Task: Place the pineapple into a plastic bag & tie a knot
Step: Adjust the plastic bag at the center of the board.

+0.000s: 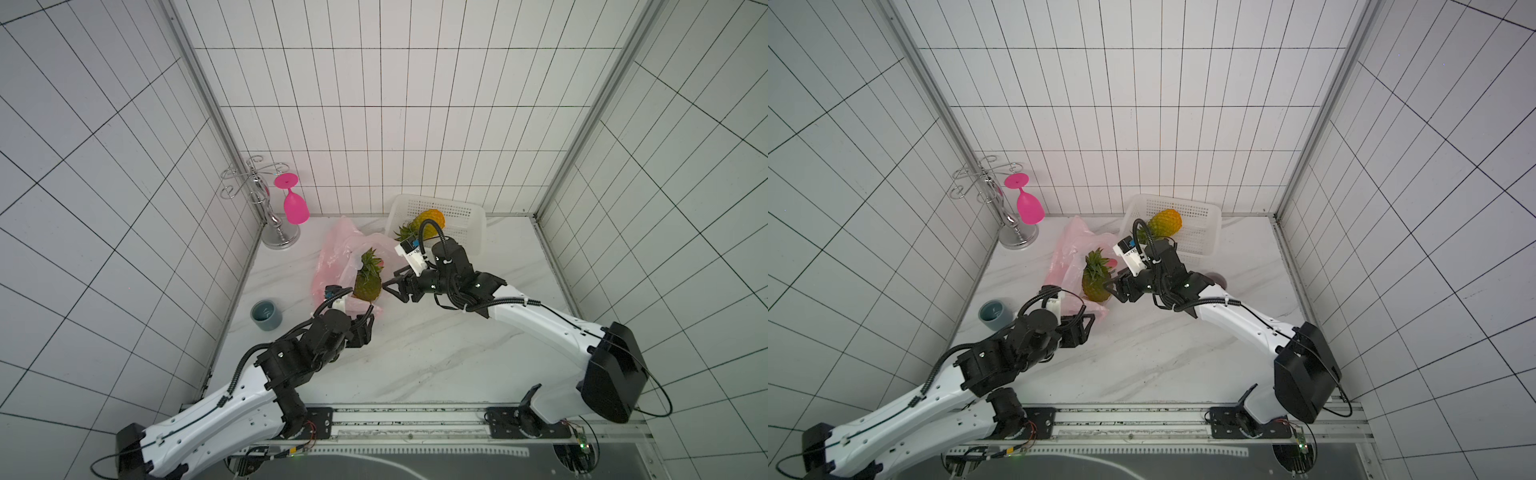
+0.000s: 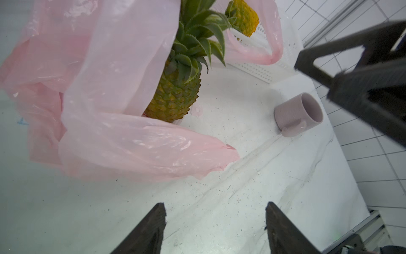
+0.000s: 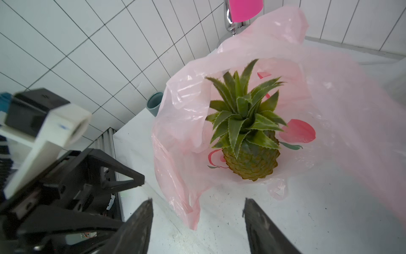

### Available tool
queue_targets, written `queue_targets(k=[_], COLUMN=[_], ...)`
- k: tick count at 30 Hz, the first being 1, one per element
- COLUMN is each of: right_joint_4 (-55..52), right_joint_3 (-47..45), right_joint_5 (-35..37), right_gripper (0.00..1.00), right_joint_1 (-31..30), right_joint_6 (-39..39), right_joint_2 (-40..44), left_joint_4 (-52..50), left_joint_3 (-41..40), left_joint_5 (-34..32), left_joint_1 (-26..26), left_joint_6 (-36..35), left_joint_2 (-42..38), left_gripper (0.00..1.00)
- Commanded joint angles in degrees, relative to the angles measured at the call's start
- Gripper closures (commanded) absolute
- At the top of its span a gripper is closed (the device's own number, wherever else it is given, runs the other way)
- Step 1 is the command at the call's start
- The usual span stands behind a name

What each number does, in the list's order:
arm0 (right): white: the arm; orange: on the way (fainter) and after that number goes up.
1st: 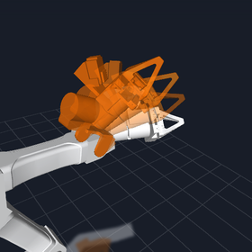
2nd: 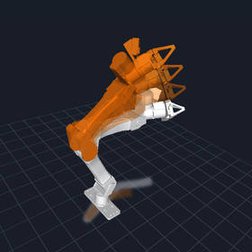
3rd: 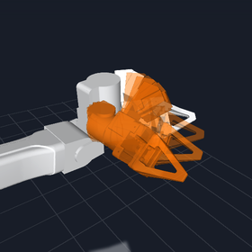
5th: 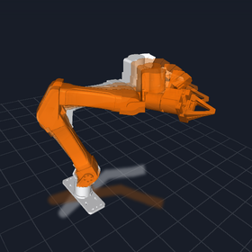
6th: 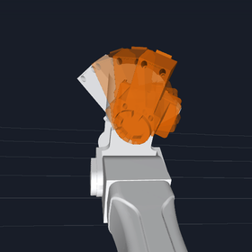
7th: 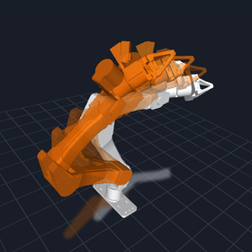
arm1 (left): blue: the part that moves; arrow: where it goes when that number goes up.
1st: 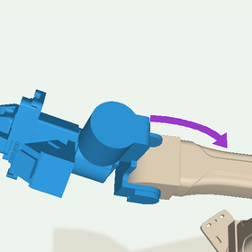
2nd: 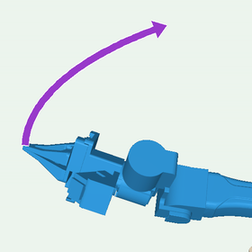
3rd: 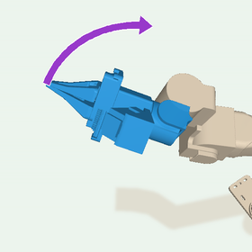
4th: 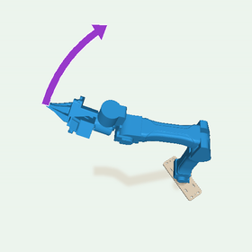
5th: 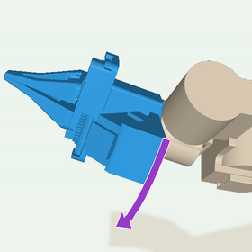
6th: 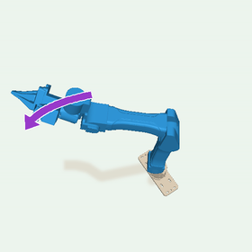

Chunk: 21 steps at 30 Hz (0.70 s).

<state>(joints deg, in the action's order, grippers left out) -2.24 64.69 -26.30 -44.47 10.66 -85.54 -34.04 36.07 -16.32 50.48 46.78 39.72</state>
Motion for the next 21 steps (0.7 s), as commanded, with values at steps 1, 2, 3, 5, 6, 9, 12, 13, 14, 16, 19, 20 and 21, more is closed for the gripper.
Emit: queue_targets(k=[1, 2, 3, 5, 6, 9, 12, 13, 14, 16, 19, 20, 21], right_joint_4=[0.74, 0.75, 0.88, 0.89, 0.73, 0.71, 2.22, 2.45, 2.73, 3.68, 5.01, 5.40, 6.02], right_joint_3=[-3.30, -3.55, -3.83, -4.03, -4.04, -4.05, -4.63, -4.72, -4.88, -5.54, -6.60, -6.84, -7.20], right_joint_5=[-2.42, -2.58, -2.55, -3.26, -3.61, -0.59, -0.23, -0.24, -0.16, -0.05, 0.71, 0.97, 1.24], right_gripper=[0.31, 0.30, 0.30, 0.29, 0.29, 0.29, 0.32, 0.36, 0.43, 0.59, 0.81, 0.87, 0.90], right_joint_1=[-3.12, -3.56, -4.22, -5.26, -5.81, -7.24, -7.77, -7.99, -8.19, -8.75, -9.99, -10.41, -10.80], right_joint_6=[-2.86, -3.28, -3.74, -4.43, -4.82, -5.12, -4.68, -4.68, -4.61, -4.19, -3.50, -3.37, -3.13], right_joint_2=[-2.78, -3.38, -4.11, -5.71, -6.60, -8.81, -9.73, -9.91, -9.95, -9.56, -8.54, -8.13, -7.76], left_joint_4=[-4.00, -5.31, -6.54, -7.53, -7.14, -5.68, -2.39, -1.18, 0.01, 1.48, 2.05, 2.18, 2.48], left_joint_3=[0.96, 1.79, 2.58, 3.40, 3.41, 2.72, 1.30, 0.94, 0.68, 0.64, 0.56, 0.30, -0.18], left_joint_5=[-3.00, -2.94, -2.41, -0.04, 2.08, 9.71, 14.76, 15.51, 16.15, 17.35, 18.51, 18.51, 18.47], left_joint_1=[-0.61, -1.05, -1.90, -3.78, -5.04, -9.14, -11.63, -11.84, -11.91, -11.90, -11.94, -11.92, -12.05], left_joint_6=[8.29, 8.70, 8.68, 8.35, 8.09, 8.18, 9.89, 10.62, 11.29, 11.79, 11.76, 11.68, 11.83], left_joint_2=[-3.93, -4.65, -5.24, -5.95, -6.14, -5.43, -4.92, -4.92, -4.71, -3.67, -1.22, -0.68, -0.10], left_gripper=[0.18, 0.17, 0.17, 0.17, 0.17, 0.16, 0.16, 0.16, 0.16, 0.16, 0.14, 0.14, 0.13])
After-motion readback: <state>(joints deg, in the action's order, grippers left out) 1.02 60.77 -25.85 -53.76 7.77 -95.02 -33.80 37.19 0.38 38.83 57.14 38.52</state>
